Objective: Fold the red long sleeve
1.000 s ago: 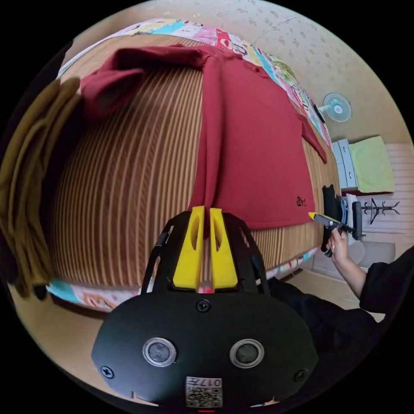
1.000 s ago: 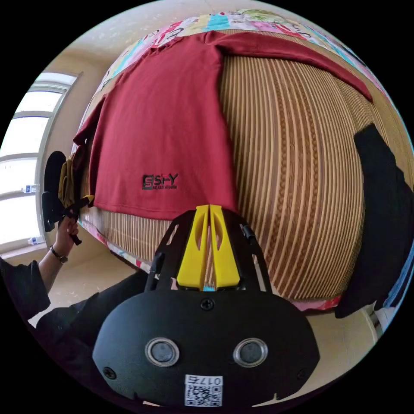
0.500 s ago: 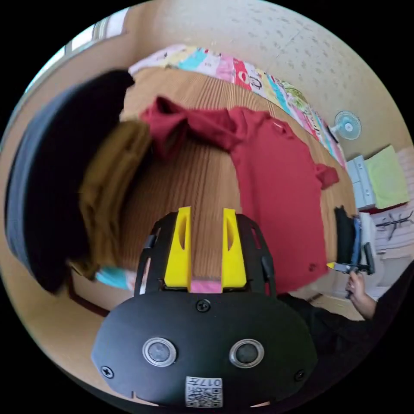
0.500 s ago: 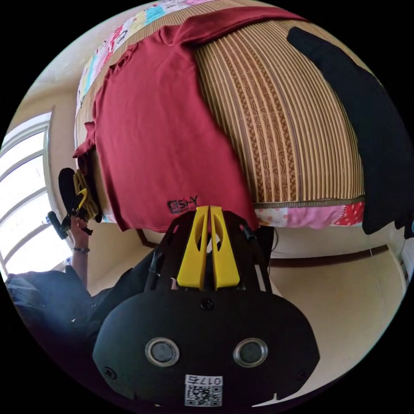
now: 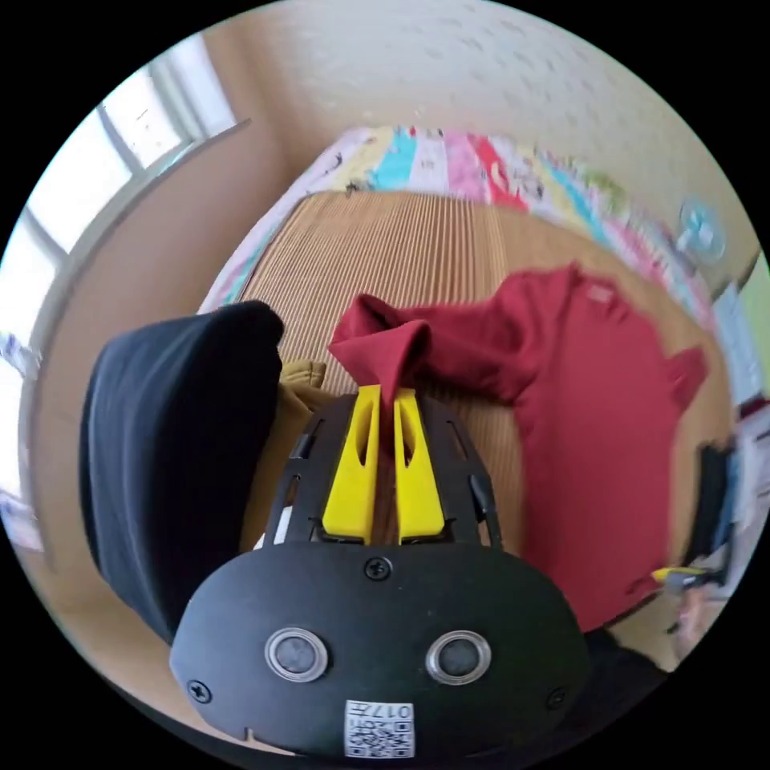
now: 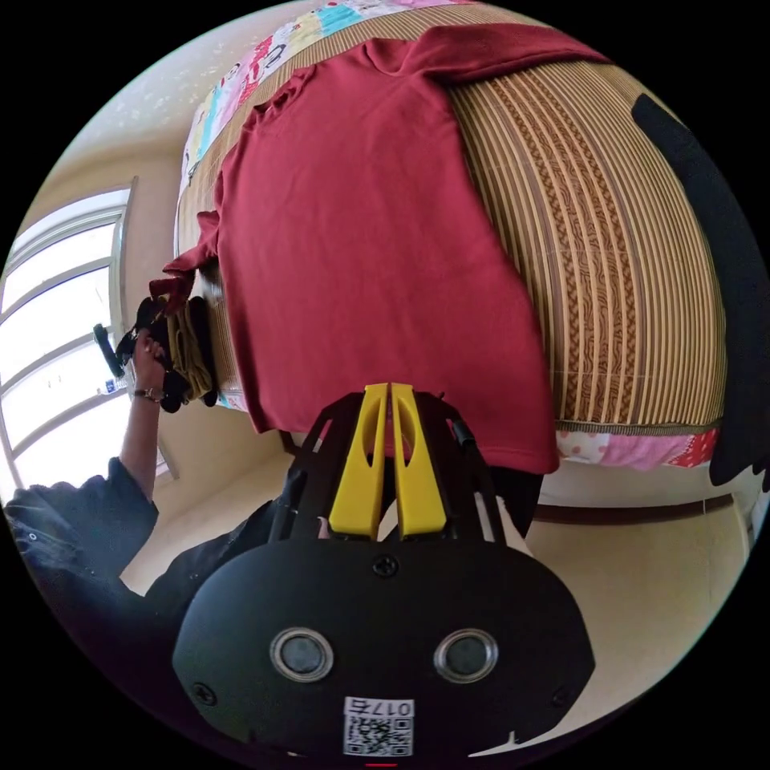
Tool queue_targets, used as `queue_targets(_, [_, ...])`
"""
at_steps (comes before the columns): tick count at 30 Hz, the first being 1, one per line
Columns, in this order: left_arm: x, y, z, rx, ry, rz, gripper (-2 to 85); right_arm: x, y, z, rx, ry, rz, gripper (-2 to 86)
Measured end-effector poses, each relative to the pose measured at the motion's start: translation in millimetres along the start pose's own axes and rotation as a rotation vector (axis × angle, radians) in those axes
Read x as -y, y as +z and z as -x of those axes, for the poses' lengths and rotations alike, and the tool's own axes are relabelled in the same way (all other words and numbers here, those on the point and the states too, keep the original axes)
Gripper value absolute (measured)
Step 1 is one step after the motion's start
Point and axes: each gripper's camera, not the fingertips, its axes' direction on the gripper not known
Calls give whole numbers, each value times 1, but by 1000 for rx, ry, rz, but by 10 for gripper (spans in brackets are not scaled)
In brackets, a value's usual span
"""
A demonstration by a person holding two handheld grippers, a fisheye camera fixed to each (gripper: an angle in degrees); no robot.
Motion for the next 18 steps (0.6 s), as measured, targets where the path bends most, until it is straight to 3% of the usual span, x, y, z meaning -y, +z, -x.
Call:
queue_targets(2, [-7, -69, 53, -295, -207, -147, 32, -3, -1, 1, 19, 9, 17, 9])
queue_targets(5, [-2, -146, 94, -537, -306, -359, 35, -10, -5, 5, 65, -2, 32, 8])
queue_targets(9, [44, -169, 70, -951, -127, -377, 37, -20, -16, 12, 134, -32, 32, 8])
queue_targets(11, [76, -144, 5, -1160, 3, -328, 37, -25, -20, 14, 154, -42, 29, 9])
queue_targets(16, [113, -40, -181, -1241, 267, -42, 82, -41, -29, 13, 177, -49, -4, 15])
queue_targets(18, [106, -10, -211, -1227, 276, 8, 99, -48, -39, 9, 192, -38, -47, 25])
